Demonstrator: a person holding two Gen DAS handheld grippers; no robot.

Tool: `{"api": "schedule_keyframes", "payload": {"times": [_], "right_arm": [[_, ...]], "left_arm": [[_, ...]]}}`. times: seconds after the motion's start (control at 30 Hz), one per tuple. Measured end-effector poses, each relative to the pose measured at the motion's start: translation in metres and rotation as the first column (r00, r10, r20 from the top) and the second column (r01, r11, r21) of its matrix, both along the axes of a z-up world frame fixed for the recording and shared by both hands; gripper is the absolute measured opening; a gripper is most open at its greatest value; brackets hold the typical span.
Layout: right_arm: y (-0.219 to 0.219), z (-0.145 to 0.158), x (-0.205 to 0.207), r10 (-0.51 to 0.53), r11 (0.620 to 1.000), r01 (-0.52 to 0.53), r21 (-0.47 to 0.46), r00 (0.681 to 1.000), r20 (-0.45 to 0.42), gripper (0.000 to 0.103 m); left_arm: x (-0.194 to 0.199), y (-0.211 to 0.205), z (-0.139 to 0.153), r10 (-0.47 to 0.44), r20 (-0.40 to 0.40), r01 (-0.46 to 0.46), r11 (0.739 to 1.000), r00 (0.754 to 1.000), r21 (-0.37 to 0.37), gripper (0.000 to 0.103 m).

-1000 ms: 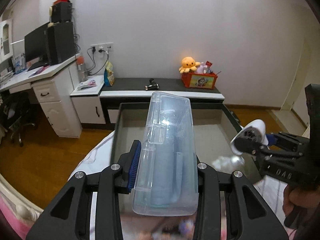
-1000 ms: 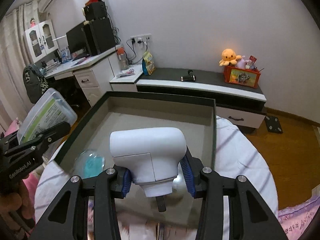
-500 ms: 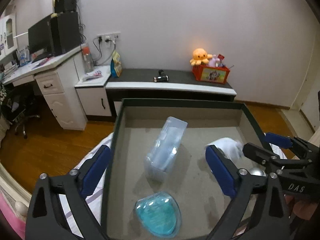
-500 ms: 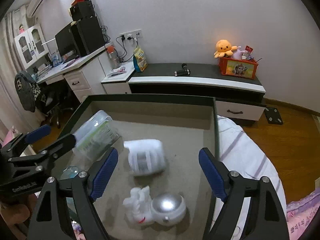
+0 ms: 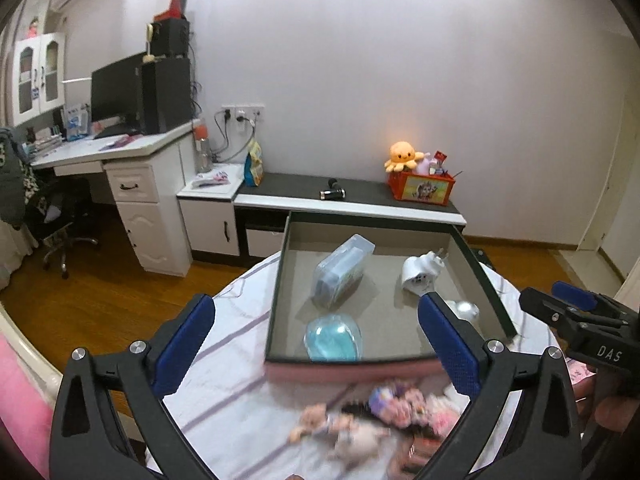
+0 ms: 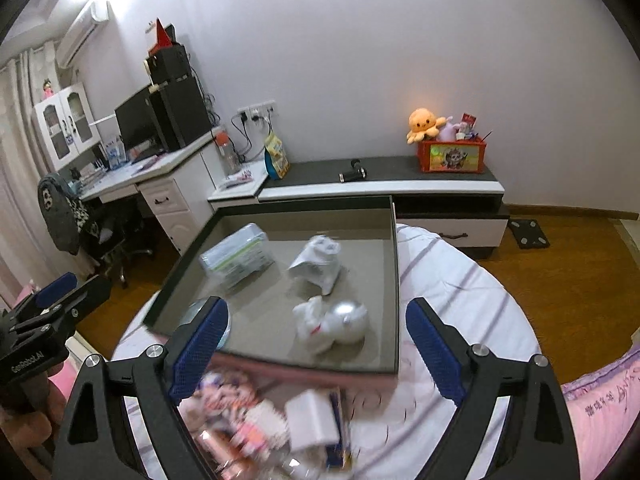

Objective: Organize rigid objects
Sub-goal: 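Withdraw both tools from the box toward the remaining items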

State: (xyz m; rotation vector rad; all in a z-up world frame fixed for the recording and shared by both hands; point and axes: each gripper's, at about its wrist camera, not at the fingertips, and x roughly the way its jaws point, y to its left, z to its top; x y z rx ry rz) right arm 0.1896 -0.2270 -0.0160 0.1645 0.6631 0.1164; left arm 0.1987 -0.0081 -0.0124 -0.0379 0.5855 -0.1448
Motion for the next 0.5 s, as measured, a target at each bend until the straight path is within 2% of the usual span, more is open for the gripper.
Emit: {"api": "schedule_keyframes", "payload": {"times": [0.27, 0.5], "right_arm": [[0.008, 0.021, -0.065, -0.009, 1.0, 0.01, -0.014, 0.998, 0.063, 0.092], [0.008, 0.019, -0.116, -0.024, 1.0, 0.026, -0.017, 0.996, 0.083, 0.092]], "left_arm": [[-0.07, 0.018, 0.014, 0.038, 0.045, -0.038, 0.999, 0.998, -0.012, 0.103], [-0.116, 0.023, 0.012, 0.06, 0.048, -0.059, 0.998, 0.997, -0.027, 0.103]]}}
